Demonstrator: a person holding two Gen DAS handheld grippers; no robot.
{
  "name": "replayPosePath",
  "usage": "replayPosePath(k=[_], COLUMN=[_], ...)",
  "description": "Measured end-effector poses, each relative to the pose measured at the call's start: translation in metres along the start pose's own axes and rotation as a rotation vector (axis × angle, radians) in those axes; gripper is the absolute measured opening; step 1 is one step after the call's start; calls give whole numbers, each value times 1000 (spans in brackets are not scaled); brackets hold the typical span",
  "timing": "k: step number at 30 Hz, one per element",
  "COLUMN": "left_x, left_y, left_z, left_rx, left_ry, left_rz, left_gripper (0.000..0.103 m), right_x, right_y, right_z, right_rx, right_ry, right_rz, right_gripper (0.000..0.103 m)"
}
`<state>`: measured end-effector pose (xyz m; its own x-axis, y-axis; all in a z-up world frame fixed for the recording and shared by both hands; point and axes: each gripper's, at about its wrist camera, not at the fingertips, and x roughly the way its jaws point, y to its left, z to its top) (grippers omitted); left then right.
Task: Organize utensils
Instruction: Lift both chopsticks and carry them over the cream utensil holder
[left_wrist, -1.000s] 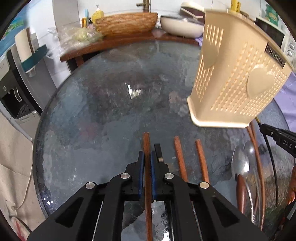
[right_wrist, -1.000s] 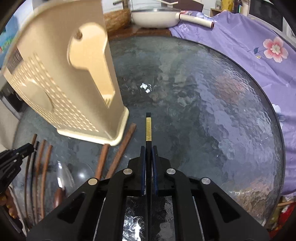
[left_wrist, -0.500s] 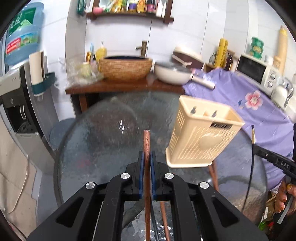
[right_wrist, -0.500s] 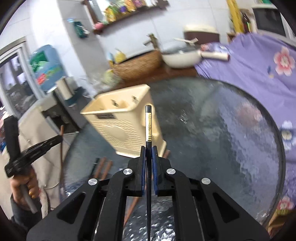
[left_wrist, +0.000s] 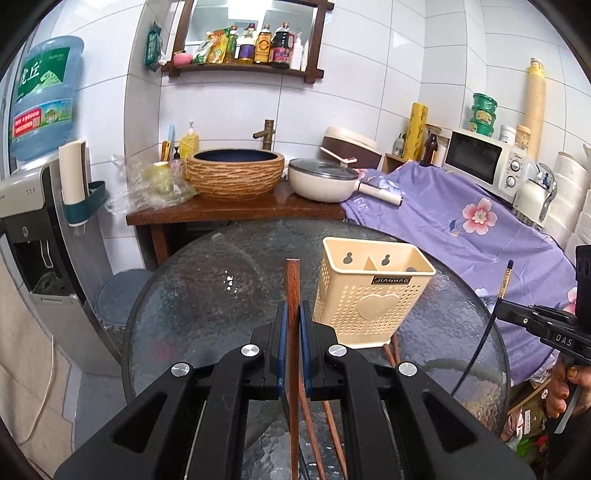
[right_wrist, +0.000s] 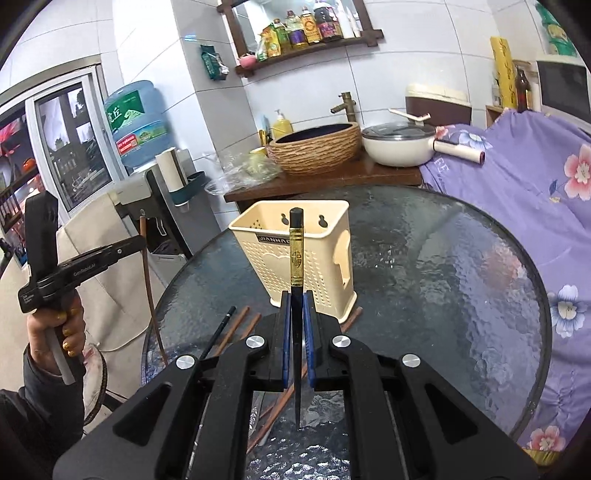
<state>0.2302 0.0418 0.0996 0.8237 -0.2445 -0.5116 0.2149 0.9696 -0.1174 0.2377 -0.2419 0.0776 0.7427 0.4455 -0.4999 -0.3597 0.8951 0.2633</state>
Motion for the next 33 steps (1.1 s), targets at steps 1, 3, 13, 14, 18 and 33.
replayPosePath(k=[1,3,13,14,18,33], left_x=[-2,-5,-27,-30,-34,1], left_y=[0,0,-7,-9,-19,-51], left_z=[2,5,38,46,79,158], left_rx=[0,-5,-38,-41,-55,-142], left_ry=[-6,-12,-102,-125,-210,-495], left_rz=[-3,-13,-67,-73,-95,-12], left_gripper=[6,6,6,6,6,6], right_x=[-2,-7,-18,-20,-31,-12], right_y=[2,5,14,17,26,29], right_z=[2,5,42,47,80,174], right_rx=[-2,-6,-15,-18,-26,-53], right_ry=[-4,-9,-27,-33,-86,-278], right_rz=[5,15,69,73,91,-61], right_gripper=[7,7,7,7,7,7])
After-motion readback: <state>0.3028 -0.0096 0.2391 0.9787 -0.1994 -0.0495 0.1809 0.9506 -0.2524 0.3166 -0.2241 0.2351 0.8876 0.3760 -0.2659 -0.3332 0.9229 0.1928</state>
